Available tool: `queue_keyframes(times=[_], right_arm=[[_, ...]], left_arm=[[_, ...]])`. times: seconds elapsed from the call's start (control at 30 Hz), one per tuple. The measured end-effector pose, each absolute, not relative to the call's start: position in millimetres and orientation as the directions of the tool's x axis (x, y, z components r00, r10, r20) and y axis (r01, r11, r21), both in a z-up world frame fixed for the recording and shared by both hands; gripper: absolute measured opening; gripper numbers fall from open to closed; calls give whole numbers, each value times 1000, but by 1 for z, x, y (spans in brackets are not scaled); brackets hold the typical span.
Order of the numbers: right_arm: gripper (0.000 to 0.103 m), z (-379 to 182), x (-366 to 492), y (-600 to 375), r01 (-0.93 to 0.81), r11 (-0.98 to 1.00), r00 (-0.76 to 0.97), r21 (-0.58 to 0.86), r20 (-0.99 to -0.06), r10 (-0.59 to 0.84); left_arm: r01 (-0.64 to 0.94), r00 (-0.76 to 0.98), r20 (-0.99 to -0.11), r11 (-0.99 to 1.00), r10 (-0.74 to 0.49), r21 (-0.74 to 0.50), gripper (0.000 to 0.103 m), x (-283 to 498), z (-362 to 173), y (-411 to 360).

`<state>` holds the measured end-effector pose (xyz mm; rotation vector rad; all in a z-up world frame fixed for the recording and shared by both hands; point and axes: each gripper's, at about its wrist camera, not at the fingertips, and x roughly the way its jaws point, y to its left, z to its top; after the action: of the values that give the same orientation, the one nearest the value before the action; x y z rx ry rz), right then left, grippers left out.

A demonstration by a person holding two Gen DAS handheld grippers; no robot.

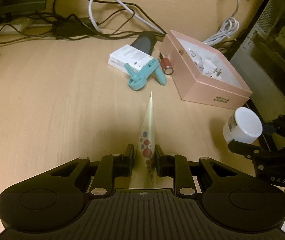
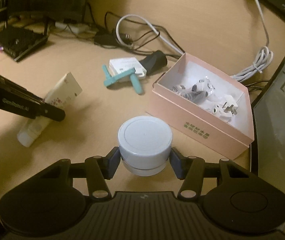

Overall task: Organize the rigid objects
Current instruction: 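Lift the cream tube with the left gripper while the right holds the white jar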

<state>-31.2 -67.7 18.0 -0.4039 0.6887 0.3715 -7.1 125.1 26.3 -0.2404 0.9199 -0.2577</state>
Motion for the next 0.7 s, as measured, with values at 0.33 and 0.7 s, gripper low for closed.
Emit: queue_keyframes(times=[0.33,0.7], right_arm=[[54,-1,-21,-61,-502,837,606,-216,-779,163],[54,-3,-11,-76,-479,854,537,-203,-838,102]], left_arm=[[140,569,-752,940,-334,-311,24,-3,26,126],[169,560,-753,937,-346,-305,24,-3,26,122]])
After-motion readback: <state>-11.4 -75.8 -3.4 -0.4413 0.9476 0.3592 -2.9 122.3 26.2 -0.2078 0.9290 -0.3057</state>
